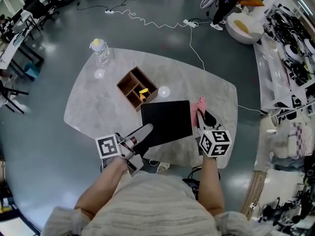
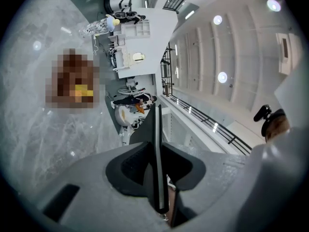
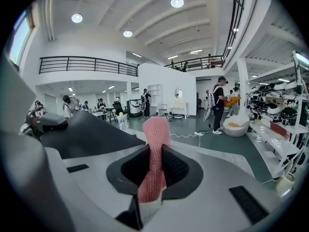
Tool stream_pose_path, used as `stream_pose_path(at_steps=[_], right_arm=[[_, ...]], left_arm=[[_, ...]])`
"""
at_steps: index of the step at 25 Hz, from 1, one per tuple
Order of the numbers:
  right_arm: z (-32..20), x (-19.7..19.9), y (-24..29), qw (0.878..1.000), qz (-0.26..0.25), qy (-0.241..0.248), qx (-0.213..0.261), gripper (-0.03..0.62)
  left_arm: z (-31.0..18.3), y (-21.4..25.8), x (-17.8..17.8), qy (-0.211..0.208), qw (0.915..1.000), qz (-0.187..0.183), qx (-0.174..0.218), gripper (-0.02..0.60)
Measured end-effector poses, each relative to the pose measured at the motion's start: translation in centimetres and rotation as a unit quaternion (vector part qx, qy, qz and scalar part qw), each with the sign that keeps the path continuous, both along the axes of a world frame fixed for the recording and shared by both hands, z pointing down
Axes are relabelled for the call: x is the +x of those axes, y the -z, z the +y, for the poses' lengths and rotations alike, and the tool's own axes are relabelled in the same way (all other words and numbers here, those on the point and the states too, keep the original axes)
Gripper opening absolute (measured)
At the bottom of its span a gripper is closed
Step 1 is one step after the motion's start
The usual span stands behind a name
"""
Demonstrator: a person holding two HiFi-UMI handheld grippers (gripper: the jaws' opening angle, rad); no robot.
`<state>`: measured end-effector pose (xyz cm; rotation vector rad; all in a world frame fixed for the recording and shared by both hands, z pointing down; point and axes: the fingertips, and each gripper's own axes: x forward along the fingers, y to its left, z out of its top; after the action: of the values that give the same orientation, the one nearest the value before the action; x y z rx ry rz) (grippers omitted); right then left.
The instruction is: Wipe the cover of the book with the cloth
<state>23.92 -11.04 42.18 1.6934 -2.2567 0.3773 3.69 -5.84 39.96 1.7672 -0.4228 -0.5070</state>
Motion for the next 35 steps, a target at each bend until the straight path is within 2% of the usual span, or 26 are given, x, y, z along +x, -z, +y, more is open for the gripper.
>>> stream_pose_path(at_steps=[2,4,5,7,10,12,14,17,21,26,27,28,30,32,35], right_arm=[[0.2,-0.5,0.5,1.0,-0.009,0.008,0.004,0.057],[0.4,-1.5,1.0,1.0,-0.018,0.022,0.007,0.057],[0.5,-2.1,1.2,0.999,-0.023,0.03,0.007,0.057],[0.7,-3.3,1.3,0.998,-0.031,0.048,0.004,0.057],[1.1,-4.9,1.3,0.996,-0.049,0.076,-0.003,0.057],[1.4,-6.1,1.4,0.993,-0.07,0.097,-0.007,0.057],[1.5,-7.5,1.6,0.988,-0.091,0.122,-0.007,0.057],[2.2,-9.9,2.0,0.978,-0.099,0.184,-0.009,0.057],[3.1,-12.4,1.6,0.965,-0.071,0.252,-0.023,0.057],[3.1,-12.6,1.0,0.966,-0.059,0.249,-0.031,0.057],[3.2,-12.5,0.8,0.966,-0.06,0.248,-0.035,0.057],[3.4,-12.6,0.6,0.966,-0.059,0.248,-0.039,0.057],[3.7,-13.0,0.1,0.964,-0.057,0.254,-0.049,0.057],[4.0,-14.0,-0.5,0.962,-0.053,0.262,-0.058,0.057],[4.4,-16.2,-1.7,0.958,-0.036,0.276,-0.072,0.057]], left_arm=[[-0.1,-0.9,-0.2,-0.014,0.9987,-0.047,0.01,0.086],[0.0,-2.2,-0.6,-0.04,0.992,-0.116,0.031,0.086],[0.0,-3.0,-0.8,-0.057,0.9848,-0.158,0.046,0.086],[0.2,-4.7,-1.2,-0.094,0.9652,-0.233,0.074,0.086],[0.5,-6.8,-1.6,-0.15,0.9374,-0.301,0.089,0.084],[0.8,-7.8,-1.7,-0.191,0.915,-0.339,0.106,0.083],[1.0,-8.5,-1.4,-0.236,0.8828,-0.382,0.138,0.081],[1.5,-9.5,-0.8,-0.304,0.8277,-0.435,0.183,0.08],[2.2,-11.1,-0.2,-0.383,0.7633,-0.468,0.227,0.078],[2.8,-12.1,0.2,-0.444,0.6665,-0.512,0.309,0.077],[2.9,-12.3,0.3,-0.451,0.6516,-0.519,0.32,0.078],[3.0,-12.4,0.4,-0.456,0.6407,-0.524,0.327,0.078],[3.3,-12.7,0.8,-0.466,0.6284,-0.525,0.335,0.078],[3.4,-13.0,1.1,-0.472,0.6207,-0.526,0.339,0.078],[3.3,-13.2,1.1,-0.473,0.6183,-0.527,0.341,0.078]])
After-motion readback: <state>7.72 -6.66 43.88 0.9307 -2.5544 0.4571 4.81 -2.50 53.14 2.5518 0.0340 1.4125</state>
